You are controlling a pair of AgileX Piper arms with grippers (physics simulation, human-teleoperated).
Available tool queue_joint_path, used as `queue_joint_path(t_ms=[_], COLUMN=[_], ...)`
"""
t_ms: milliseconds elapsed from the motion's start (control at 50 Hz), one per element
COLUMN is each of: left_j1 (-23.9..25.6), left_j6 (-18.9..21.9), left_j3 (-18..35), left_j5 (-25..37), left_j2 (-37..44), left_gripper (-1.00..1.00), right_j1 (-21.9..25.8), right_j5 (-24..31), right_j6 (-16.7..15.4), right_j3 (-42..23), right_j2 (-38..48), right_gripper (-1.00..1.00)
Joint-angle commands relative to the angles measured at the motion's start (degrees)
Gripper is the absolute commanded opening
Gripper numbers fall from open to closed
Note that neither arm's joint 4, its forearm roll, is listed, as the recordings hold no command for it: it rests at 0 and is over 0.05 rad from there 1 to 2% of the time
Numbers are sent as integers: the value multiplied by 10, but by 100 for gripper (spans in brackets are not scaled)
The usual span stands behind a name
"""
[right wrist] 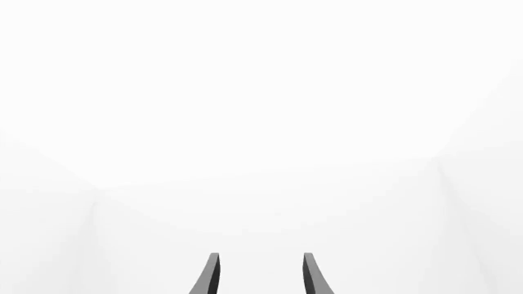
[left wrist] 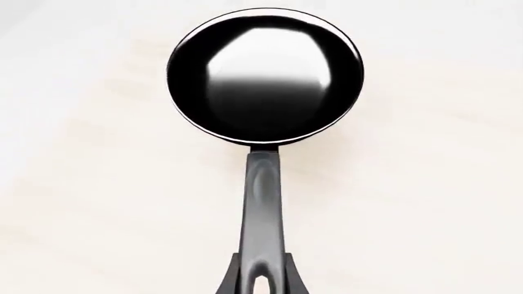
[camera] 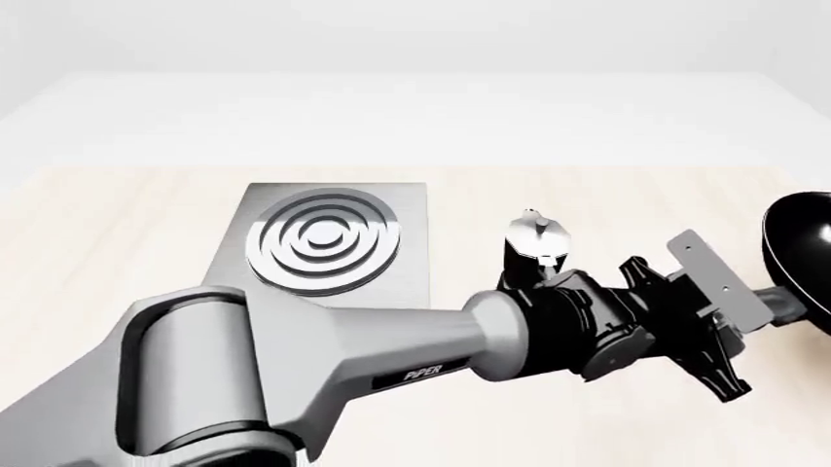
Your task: Put the frying pan on the stove.
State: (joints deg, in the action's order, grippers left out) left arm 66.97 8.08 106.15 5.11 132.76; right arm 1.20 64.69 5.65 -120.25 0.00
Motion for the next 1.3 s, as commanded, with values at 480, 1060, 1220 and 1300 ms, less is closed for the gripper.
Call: queue_joint_path(t_ms=[480,1060,1220,1300], left_j1=[-45,-83,-98,-108], left_j6=[29,48,52,54], left_j3=[9,10,7,8], left_j5=[-11,-5,-5,-4], left_j2=[-59,-108,-123,-125], left_gripper=[-100,-100,-100,-100], right_j1=[0,-2,-3,-3], right_j5=[0,0,0,0], right_j6=[-2,-3,-2,-3], right_j3=[2,4,5,4], right_j2=[0,0,0,0], right_gripper=[100,100,100,100])
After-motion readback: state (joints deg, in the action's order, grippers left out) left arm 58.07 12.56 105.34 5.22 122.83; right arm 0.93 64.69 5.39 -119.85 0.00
